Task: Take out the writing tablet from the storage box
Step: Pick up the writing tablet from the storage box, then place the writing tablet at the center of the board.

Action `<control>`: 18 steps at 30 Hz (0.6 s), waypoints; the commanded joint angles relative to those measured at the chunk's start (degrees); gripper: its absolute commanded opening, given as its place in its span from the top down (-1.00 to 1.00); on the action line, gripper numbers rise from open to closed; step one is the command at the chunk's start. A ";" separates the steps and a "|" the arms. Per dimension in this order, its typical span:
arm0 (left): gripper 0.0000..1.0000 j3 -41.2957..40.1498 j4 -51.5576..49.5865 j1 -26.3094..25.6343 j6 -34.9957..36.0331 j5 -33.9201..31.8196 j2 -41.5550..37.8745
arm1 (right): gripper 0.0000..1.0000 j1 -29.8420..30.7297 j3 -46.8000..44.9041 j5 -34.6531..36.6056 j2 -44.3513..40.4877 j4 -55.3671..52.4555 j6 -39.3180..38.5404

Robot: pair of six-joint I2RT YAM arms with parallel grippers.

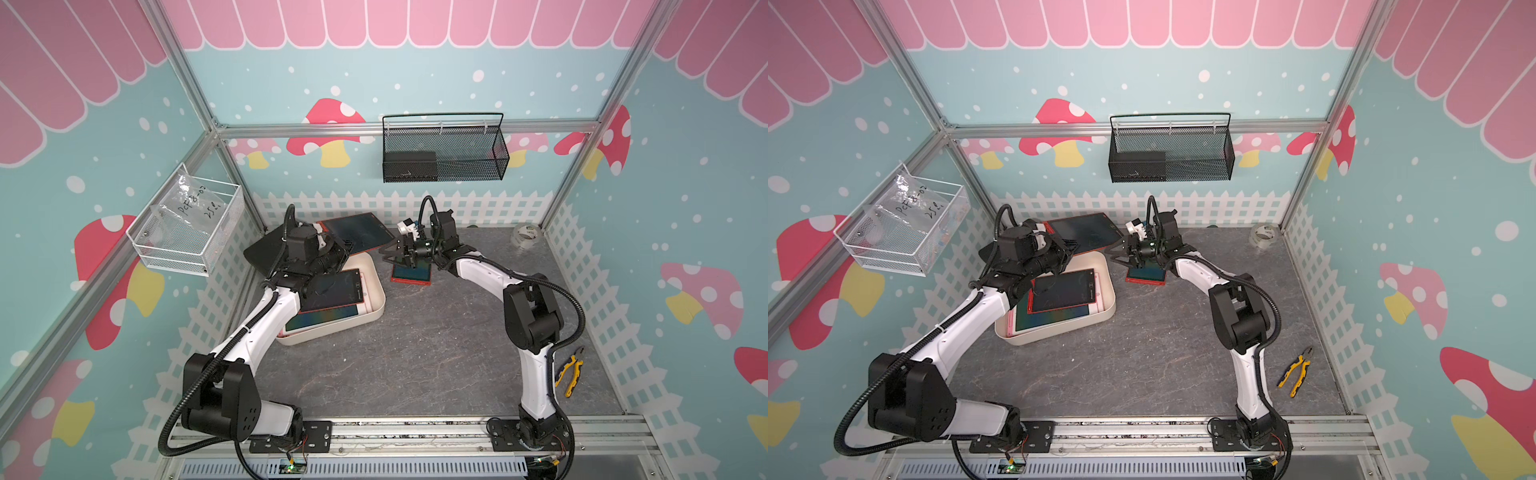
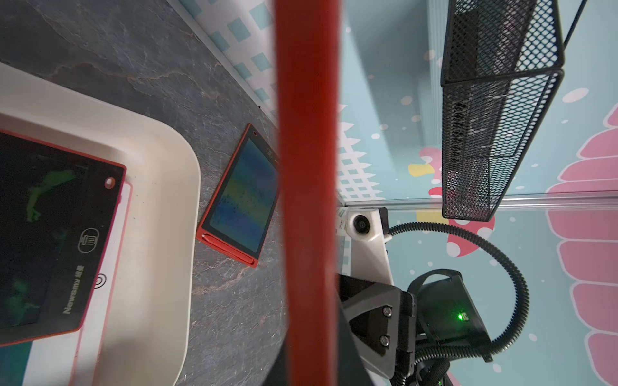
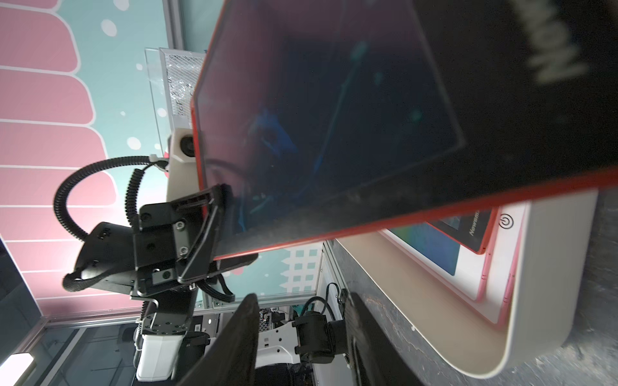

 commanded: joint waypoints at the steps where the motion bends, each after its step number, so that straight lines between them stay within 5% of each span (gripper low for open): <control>1: 0.87 -0.28 5.09 -1.44 -2.96 -3.00 0.86 | 0.12 -0.65 -0.53 -0.41 1.11 9.51 6.09; 18: 0.86 -0.11 8.66 -3.53 -4.96 -4.17 2.89 | 0.17 -1.19 -1.51 -2.91 2.96 14.85 9.79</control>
